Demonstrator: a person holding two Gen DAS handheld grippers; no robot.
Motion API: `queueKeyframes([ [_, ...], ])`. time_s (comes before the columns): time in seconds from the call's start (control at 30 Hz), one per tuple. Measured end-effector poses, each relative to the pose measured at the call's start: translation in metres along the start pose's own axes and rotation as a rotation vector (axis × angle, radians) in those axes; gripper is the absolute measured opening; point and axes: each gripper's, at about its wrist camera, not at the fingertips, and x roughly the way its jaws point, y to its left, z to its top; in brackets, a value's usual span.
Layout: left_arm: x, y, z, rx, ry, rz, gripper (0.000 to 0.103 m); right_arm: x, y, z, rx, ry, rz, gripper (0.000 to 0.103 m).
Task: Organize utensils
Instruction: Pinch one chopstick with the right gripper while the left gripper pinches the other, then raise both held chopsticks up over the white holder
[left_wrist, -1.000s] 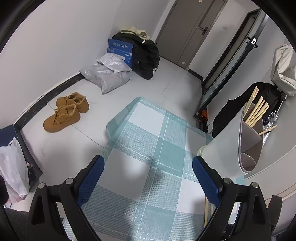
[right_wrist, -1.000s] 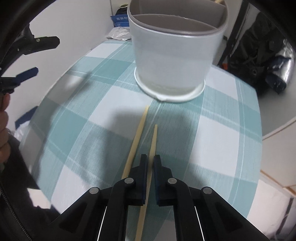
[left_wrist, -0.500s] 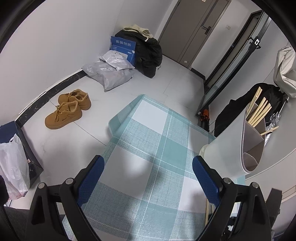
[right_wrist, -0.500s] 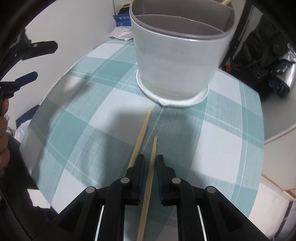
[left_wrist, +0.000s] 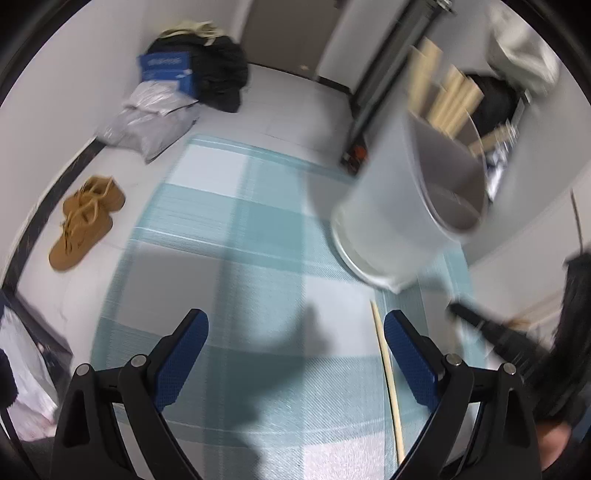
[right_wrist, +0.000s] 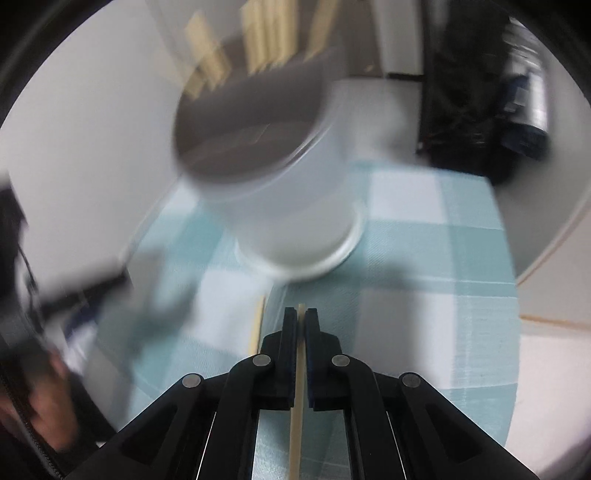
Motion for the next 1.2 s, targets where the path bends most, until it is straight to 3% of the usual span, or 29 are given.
queueKeyframes([
  [0.17, 0.018, -0.021, -0.008, 0.052, 0.091, -0.011, 0.093, -0.027, -0.043, -0.001, 0.218, -0.131, 0.127, 0.003],
  [0.3, 0.036, -0.042, -0.012, 0.085, 0.159, 0.048, 0.093, -0.041, -0.080, -0.013, 0.367, -0.193, 0.193, 0.003],
  [0.53, 0.064, -0.063, -0.011, 0.100, 0.234, 0.167, 0.093, -0.054, -0.116, -0.017, 0.466, -0.224, 0.220, 0.003],
  [0.6, 0.067, -0.072, -0.008, 0.121, 0.223, 0.194, 0.090, -0.058, -0.119, -0.017, 0.469, -0.242, 0.218, 0.003],
  [0.77, 0.074, -0.087, -0.004, 0.170, 0.232, 0.256, 0.071, -0.073, -0.126, -0.019, 0.477, -0.295, 0.216, 0.003],
  [1.0, 0.075, -0.102, -0.002, 0.176, 0.255, 0.255, 0.009, -0.084, -0.138, -0.020, 0.498, -0.331, 0.223, 0.003],
  [1.1, 0.075, -0.108, -0.006, 0.203, 0.244, 0.284, 0.002, -0.086, -0.141, -0.021, 0.498, -0.333, 0.220, 0.003],
  [1.2, 0.074, -0.106, -0.009, 0.208, 0.229, 0.282, 0.002, -0.087, -0.143, -0.024, 0.499, -0.327, 0.217, 0.003],
])
